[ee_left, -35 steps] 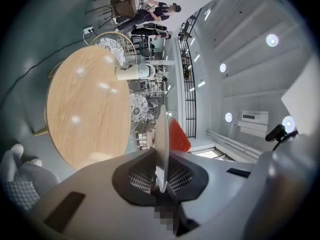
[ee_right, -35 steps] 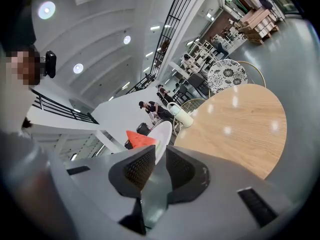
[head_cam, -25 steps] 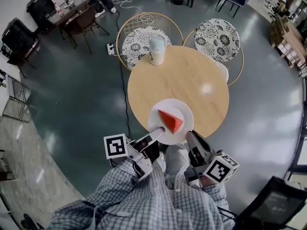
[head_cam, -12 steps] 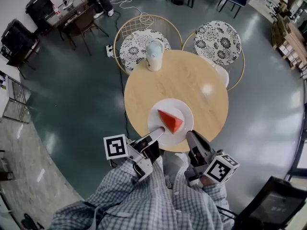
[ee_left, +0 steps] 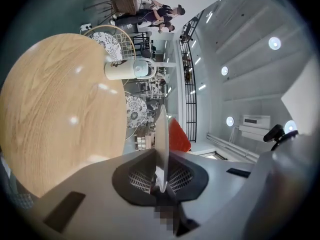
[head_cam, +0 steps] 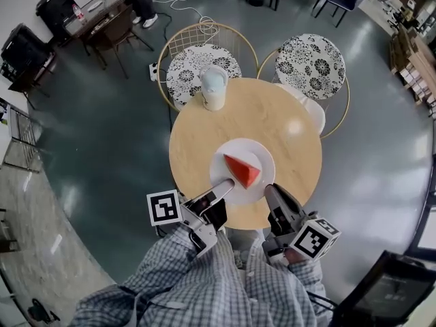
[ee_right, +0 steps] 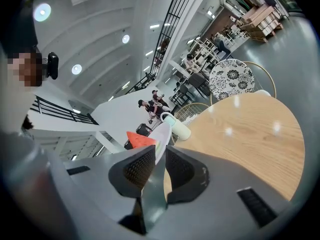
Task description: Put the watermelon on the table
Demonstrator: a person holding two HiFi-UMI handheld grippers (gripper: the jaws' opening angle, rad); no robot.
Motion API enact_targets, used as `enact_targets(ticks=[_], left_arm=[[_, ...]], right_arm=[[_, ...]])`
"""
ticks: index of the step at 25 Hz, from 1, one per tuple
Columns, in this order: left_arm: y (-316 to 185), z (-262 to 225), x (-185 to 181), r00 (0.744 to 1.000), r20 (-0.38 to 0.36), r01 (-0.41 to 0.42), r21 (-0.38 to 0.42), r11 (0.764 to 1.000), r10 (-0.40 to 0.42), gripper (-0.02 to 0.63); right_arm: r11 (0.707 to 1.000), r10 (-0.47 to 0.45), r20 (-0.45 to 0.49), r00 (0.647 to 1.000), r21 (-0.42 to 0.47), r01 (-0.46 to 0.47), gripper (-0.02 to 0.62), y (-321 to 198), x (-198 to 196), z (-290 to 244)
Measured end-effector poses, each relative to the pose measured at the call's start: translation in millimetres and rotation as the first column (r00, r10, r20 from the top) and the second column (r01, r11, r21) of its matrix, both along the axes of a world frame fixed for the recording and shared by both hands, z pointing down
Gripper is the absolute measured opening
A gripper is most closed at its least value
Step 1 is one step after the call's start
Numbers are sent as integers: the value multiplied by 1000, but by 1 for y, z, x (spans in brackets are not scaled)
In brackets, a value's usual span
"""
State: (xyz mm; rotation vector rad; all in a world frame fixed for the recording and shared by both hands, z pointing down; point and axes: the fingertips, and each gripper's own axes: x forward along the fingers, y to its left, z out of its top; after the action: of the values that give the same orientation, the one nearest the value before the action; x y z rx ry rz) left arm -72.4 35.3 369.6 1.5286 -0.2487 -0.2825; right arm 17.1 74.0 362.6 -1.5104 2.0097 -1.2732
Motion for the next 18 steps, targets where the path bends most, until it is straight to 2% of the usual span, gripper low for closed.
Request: enact_targets(ticks=[18], left_arm=[[-63,4,41,997,12,77,-12,997,-77,26]], right_arm=[[998,-69,0,998,-7,69,61,-71,44,3]])
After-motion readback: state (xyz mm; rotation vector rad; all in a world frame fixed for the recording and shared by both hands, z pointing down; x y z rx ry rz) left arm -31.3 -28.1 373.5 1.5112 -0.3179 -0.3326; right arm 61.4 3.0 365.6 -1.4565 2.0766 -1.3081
